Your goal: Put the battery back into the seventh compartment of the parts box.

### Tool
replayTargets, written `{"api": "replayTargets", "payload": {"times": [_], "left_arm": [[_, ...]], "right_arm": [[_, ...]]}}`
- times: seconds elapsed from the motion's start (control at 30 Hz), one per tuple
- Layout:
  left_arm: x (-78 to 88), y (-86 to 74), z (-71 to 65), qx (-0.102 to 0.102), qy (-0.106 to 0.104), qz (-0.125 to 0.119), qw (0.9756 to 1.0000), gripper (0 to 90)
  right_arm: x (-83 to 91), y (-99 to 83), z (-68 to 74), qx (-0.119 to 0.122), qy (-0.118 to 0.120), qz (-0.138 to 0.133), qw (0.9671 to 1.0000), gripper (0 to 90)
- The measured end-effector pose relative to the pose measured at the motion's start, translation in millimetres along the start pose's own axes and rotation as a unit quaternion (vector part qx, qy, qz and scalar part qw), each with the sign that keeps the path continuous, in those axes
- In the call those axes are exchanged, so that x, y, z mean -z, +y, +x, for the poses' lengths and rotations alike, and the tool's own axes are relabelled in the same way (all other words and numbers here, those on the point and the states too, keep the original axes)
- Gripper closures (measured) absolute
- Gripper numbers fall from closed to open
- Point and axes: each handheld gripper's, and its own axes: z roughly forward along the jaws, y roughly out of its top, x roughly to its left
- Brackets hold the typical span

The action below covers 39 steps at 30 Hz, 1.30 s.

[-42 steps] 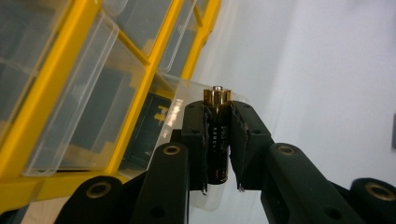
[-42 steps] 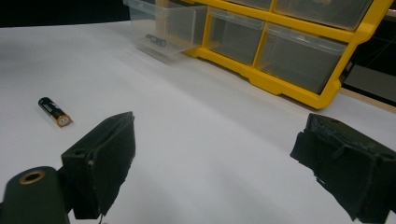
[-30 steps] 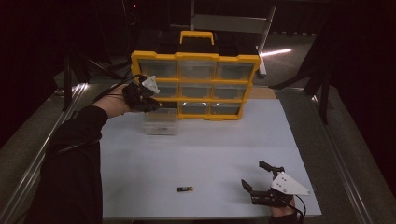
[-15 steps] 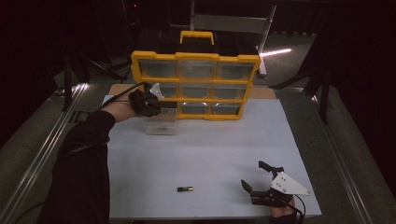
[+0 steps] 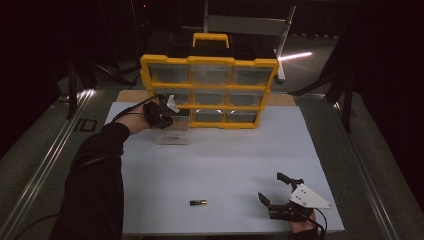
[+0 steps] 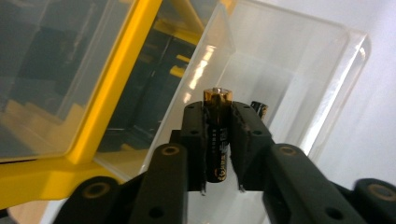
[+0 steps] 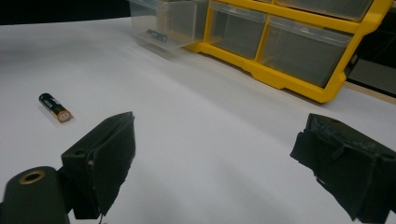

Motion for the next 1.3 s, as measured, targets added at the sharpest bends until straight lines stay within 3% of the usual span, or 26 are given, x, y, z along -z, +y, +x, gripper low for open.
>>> {"api": "replayTargets", "payload": {"times": [0.07, 0.13, 0.23, 0.43, 0.67, 0.97, 1.3], "left_arm": [[4.3, 1.9, 1.0, 0.010, -0.008, -0.008, 0.9999, 64.5], [8.1, 3.7, 2.3, 0.028, -0.009, -0.009, 0.9995, 46.5], [13.4, 4.4, 3.5, 0.039, -0.008, -0.008, 0.9992, 34.7], [25.3, 4.0, 5.2, 0.059, -0.018, -0.020, 0.9979, 18.2], [40.7, 5.5, 4.0, 0.066, -0.036, -0.040, 0.9964, 2.3], [50.8, 5.5, -8.7, 0.055, -0.063, -0.035, 0.9959, 0.0], [63.5, 9.4, -24.2, 0.036, -0.085, -0.047, 0.9946, 0.0]], "right_arm": [[0.3, 0.3, -0.2, 0.001, 0.000, 0.000, 1.0000, 10.4], [0.7, 0.4, -0.5, 0.000, -0.001, -0.001, 1.0000, 10.4], [0.5, 0.2, -0.6, -0.001, -0.001, 0.000, 1.0000, 10.4], [0.9, 1.0, -0.2, 0.000, -0.002, -0.001, 1.0000, 10.4], [0.4, 1.4, 0.1, 0.001, -0.001, -0.002, 1.0000, 10.4], [-0.2, 2.2, 1.3, 0.001, -0.002, -0.002, 1.0000, 10.4], [-0.2, 2.7, 1.8, 0.002, -0.002, -0.001, 1.0000, 10.4]]}}
